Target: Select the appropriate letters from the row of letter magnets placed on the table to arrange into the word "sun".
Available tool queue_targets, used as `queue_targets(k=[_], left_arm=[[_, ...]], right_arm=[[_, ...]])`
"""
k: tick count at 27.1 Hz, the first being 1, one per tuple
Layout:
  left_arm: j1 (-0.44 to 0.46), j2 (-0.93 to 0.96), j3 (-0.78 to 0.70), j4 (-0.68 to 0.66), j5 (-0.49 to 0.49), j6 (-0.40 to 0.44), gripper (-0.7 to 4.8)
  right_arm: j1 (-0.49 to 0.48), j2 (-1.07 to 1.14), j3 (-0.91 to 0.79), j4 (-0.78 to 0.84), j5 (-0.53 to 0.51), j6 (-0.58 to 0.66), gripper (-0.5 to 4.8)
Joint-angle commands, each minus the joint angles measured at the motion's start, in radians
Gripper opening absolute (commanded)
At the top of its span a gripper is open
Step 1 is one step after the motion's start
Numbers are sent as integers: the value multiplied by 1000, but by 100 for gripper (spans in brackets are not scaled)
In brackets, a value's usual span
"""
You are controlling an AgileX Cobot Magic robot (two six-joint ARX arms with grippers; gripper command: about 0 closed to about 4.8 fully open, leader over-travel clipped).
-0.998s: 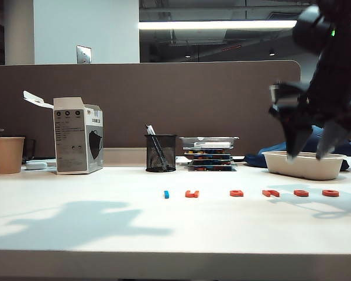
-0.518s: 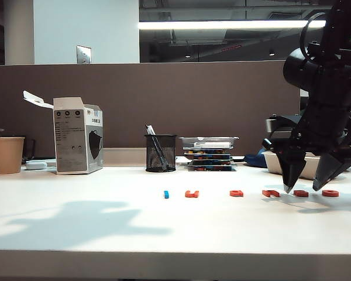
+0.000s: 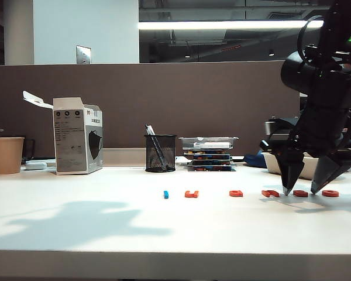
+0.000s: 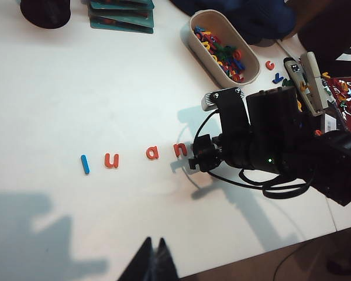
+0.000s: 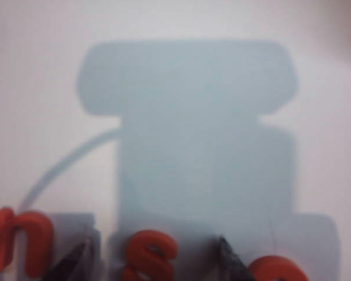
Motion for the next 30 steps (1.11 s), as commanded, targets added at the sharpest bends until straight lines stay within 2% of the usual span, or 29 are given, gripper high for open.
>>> queue_targets(k=[1,7,8,10,16,18,30], left_arm=[[-1,-3,3,5,-3,1,-5],[-1,-3,3,5,-3,1,-5],[-1,-3,3,5,-3,1,-5],[-1,-3,3,4,-3,1,-5],[-1,-3,3,2,-3,1,-5],[-1,-3,3,-3,-3,1,-5],[-1,-3,3,-2,-3,1,-5]], right_arm=[[16,10,-8,-73,0,1,264],[17,10,-9,-115,1,23,260],[17,10,-9,-119,1,23,245],[17,10,-10,-121,1,23,160],[17,10,-10,-115,2,22,127],[17,10,-10,-112,1,22,84],[17,9,-7,-83,-3,22,98]])
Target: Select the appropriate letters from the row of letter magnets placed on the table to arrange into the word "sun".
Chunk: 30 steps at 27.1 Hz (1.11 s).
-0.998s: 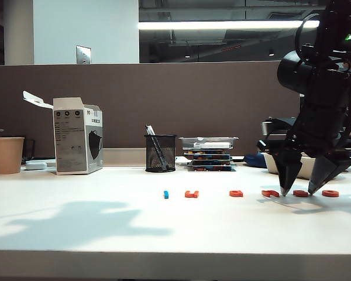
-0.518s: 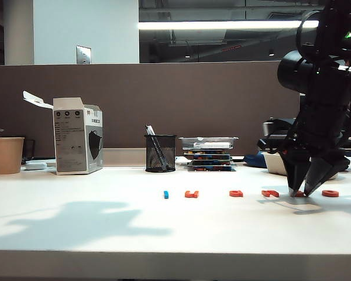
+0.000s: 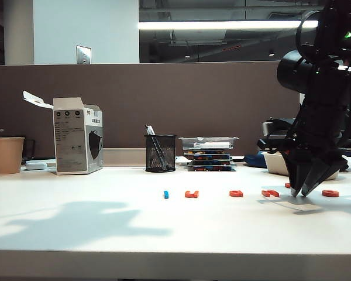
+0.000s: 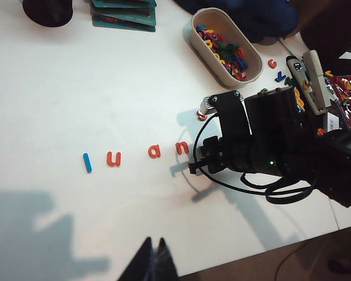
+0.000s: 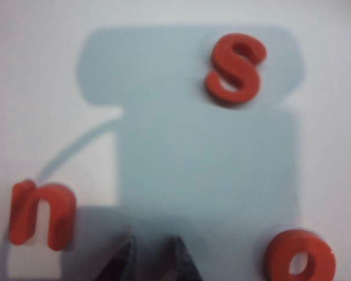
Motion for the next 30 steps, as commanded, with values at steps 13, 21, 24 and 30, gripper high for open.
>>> queue_targets(k=[13,21,24,30], left_arm=[[-1,-3,3,5,-2,2,-5],[-1,-3,3,6,0,113,-5],[-1,-3,3,6,0,113,-5],[-1,-3,3,5,0,114,-5]], right_arm=[[-2,-18,262,-123,5,-14,122],[-6,-21,442,-172,6,-36,173],[-10,21,441,-202,10,-31,260],[-10,161,442,-185,35,32,275]])
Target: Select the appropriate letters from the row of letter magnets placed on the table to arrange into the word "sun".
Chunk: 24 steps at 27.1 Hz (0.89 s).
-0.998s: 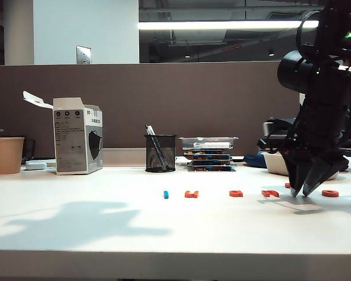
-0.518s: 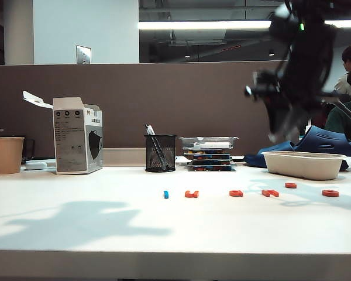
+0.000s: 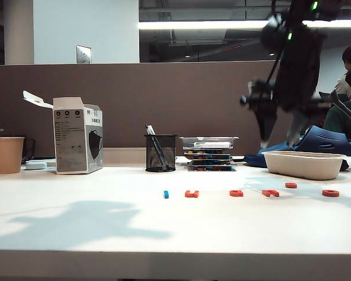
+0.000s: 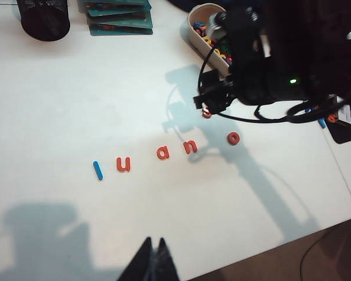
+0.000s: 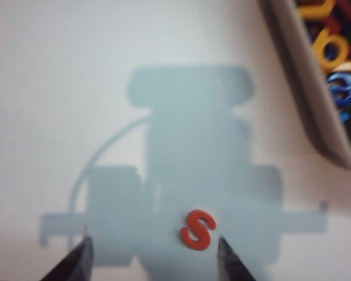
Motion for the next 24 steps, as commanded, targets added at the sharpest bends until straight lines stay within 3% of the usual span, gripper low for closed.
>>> queue_targets(k=[1,24], left_arm=[[-1,-2,3,5,0,5,-5],[-1,-2,3,6,0,27,-5]], right_arm=[[-2,66,2,23,3,68,275],[-10,154,12,30,23,97,274]])
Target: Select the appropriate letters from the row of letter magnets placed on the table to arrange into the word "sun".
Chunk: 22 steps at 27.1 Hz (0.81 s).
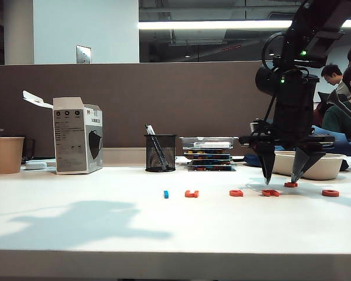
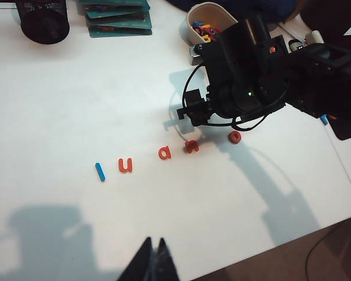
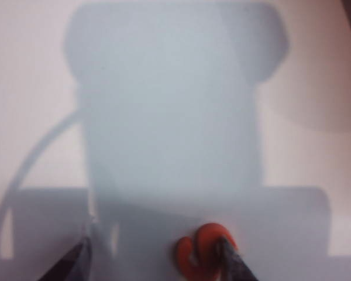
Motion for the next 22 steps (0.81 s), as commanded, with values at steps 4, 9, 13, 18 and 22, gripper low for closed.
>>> queue_targets(k=[4,9,13,18,22], left_arm=[[-1,-2,3,6,-2,4,-5],[-1,-2,3,7,-3,4,-5],[-1,-2,3,6,-3,4,-5],[-1,-2,3,6,-2,4,-5],[-1,-2,3,5,0,4,-5]], right_arm=[[0,-3,39,-61,3,4,273],[-1,-11,95,-113,5,3,274],[-3,-12,108,-138,5,5,273],[-24,-1,105,-163,8,47,272],[-62,-1,105,-170,-11,90,272]])
